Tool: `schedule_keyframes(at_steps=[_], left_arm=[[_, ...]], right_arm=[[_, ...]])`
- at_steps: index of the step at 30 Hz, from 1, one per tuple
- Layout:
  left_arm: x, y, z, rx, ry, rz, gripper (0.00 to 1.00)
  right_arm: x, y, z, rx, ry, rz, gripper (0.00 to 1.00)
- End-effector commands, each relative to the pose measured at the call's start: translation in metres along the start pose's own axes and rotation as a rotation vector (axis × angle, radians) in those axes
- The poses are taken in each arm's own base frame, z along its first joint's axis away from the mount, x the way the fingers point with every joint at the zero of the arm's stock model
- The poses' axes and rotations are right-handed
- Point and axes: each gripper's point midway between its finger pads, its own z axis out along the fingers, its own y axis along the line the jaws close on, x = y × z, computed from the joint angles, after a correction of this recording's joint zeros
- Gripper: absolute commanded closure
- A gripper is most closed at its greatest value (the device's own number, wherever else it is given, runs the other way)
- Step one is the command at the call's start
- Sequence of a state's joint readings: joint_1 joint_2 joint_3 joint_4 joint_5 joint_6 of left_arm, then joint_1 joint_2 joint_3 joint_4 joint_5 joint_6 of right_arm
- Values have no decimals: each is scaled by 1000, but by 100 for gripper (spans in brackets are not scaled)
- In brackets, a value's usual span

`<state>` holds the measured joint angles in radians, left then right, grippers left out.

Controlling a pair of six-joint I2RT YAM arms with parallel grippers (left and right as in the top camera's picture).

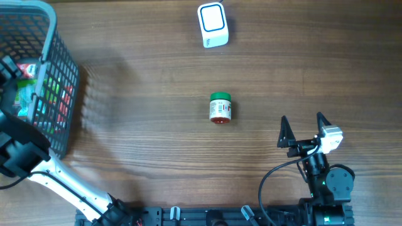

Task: Scan the item barcode
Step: 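Reach the left gripper into the basket and grasp the green snack packet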

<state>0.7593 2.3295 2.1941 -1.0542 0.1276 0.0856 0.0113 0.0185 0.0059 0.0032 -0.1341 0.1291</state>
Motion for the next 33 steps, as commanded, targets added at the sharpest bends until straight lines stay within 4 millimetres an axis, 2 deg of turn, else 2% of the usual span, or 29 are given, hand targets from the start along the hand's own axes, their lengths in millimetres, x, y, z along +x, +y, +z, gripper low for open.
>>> schedule_keyframes(at_steps=[1,7,9,13,22,23,25,29,31,33], left_arm=[[-17,-25,-4,82,-76,-68,0],[-16,-60,31,91,-127,0,0],[-13,-71,40,95,-134,3,4],[-13,-66,55,-27,-177,-25,9],[-7,-56,71,-63,-170,-134,8],[-6,-56,72,-63,-167,-133,13],[0,-57,77,-66,-144,-132,34],[11,-54,86,-74,-114,-133,57],[13,-52,86,-76,-106,-135,60],[14,-53,86,-76,-104,-134,80]], right_arm=[[-2,-2,0,8,-9,-11,0],[-2,-2,0,8,-9,-11,0],[-2,-2,0,8,-9,-11,0],[-2,-2,0,8,-9,-11,0],[-2,-2,0,8,-9,-11,0],[-2,-2,0,8,-9,-11,0],[-2,-2,0,8,-9,-11,0],[-2,-2,0,8,-9,-11,0],[-2,-2,0,8,-9,-11,0],[-2,-2,0,8,-9,-11,0]])
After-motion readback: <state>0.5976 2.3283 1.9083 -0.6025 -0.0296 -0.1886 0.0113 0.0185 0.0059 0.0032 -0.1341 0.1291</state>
